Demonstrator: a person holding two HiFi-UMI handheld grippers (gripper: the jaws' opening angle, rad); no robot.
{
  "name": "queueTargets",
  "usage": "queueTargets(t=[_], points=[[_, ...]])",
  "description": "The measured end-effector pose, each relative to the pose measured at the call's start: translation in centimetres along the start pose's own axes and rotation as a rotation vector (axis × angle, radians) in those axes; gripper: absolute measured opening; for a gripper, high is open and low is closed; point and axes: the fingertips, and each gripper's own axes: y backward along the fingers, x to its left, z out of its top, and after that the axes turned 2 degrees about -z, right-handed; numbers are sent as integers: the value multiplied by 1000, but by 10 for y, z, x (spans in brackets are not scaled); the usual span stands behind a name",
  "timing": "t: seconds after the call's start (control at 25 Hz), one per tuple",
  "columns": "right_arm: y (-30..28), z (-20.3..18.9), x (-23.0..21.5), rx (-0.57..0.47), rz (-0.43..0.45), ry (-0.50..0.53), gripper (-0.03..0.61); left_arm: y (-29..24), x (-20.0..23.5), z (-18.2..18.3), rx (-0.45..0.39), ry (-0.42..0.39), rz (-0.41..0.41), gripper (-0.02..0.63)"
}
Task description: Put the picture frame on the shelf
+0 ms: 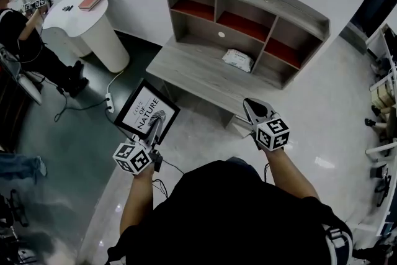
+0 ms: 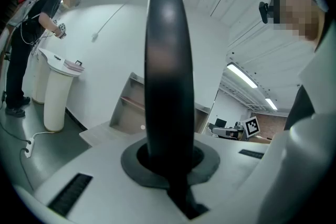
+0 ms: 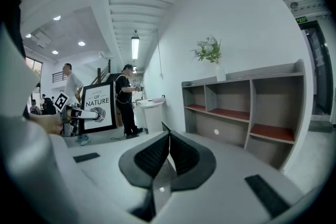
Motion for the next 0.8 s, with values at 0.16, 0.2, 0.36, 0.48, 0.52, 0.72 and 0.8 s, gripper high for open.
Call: queueTargets(t=[0.16, 0.2, 0.36, 0.48, 0.52, 0.72, 0.8], points=[[-1, -6, 0, 14, 6, -10, 14, -4, 0, 3, -2, -2, -7, 28], [-2, -8, 0, 18, 9, -12, 14, -6, 0, 4, -5, -2, -7, 28], [-13, -5, 0, 19, 28, -12, 14, -12, 1, 10, -15, -3, -5, 28], [-26, -3, 3, 19, 53, -12, 14, -18, 3, 13, -12, -7, 2, 28], [-30, -2, 3, 20, 62, -12, 14, -20, 5, 14, -13, -4, 3, 28], [-56, 6, 1, 15, 99, -6, 14, -29, 13, 23, -22, -5, 19, 28], [-64, 9, -2, 13, 107, -3, 14, -34, 18, 27, -24, -2, 27, 28]])
